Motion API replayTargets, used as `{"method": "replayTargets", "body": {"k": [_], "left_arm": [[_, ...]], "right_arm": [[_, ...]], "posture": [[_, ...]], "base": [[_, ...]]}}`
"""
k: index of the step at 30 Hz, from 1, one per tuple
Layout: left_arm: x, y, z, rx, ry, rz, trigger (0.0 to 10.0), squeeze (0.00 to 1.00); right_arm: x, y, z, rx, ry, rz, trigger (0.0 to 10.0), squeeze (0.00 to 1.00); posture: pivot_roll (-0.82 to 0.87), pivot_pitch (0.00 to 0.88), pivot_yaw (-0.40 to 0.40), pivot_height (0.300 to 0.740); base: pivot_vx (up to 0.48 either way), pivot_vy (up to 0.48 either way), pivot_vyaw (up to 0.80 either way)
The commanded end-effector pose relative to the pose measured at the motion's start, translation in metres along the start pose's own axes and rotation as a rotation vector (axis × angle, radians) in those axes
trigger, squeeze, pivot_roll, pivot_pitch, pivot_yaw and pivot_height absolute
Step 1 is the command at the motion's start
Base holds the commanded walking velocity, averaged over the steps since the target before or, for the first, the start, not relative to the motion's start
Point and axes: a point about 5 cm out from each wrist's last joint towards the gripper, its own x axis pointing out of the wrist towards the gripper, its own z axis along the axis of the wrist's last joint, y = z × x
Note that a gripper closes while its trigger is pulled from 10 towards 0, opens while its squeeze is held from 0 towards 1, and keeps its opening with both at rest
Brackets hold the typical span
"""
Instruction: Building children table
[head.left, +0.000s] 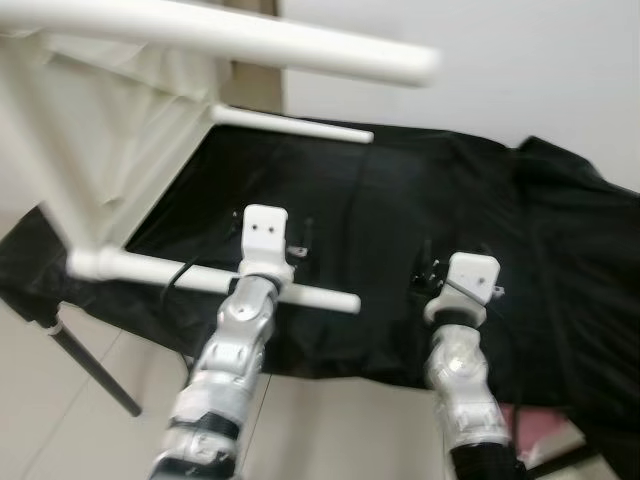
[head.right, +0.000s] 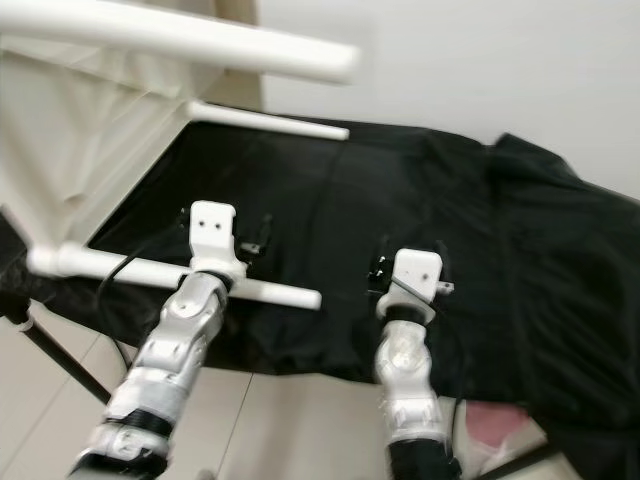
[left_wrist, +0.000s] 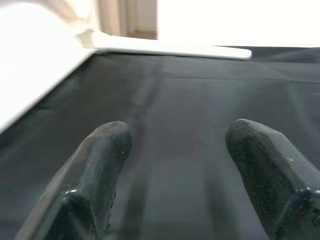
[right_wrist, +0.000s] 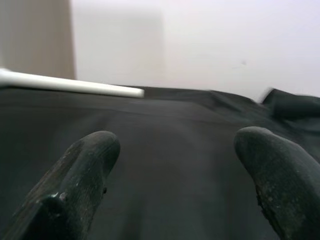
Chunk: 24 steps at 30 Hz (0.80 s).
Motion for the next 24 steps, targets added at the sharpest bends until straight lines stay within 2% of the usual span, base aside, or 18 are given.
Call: {"method": "replayTargets", "body": {"k": [1,12,24], "left_arm": [[0.0014,-0.0138,-0.0005,-0.005,0.005,-0.042,10.0,0.0],[0.0015,-0.0154,0.0003,-0.007,-0.004,-0.054,10.0,0.0],[0.0009,-0.0202,0.0025,0.034,-0.032,-0.092,10.0,0.0]], "right_arm": [[0.0011,-0.0082,-0.0033,-0.014,0.011,-0.026,10.0,0.0],[0.0023,-0.0049,-0.0031,-0.016,0.006,-0.007,10.0,0.0],[0.0032,-0.0036,-0.0033,-0.02,-0.007,0.011,10.0,0.0]], "posture": [[-0.02,0.0,-0.022,0.74],[-0.02,0.0,-0.026,0.74],[-0.01,0.0,-0.032,0.74]], "base": [[0.0,0.454,0.0],[0.0,0.446,0.0],[0.0,0.0,0.0]]}}
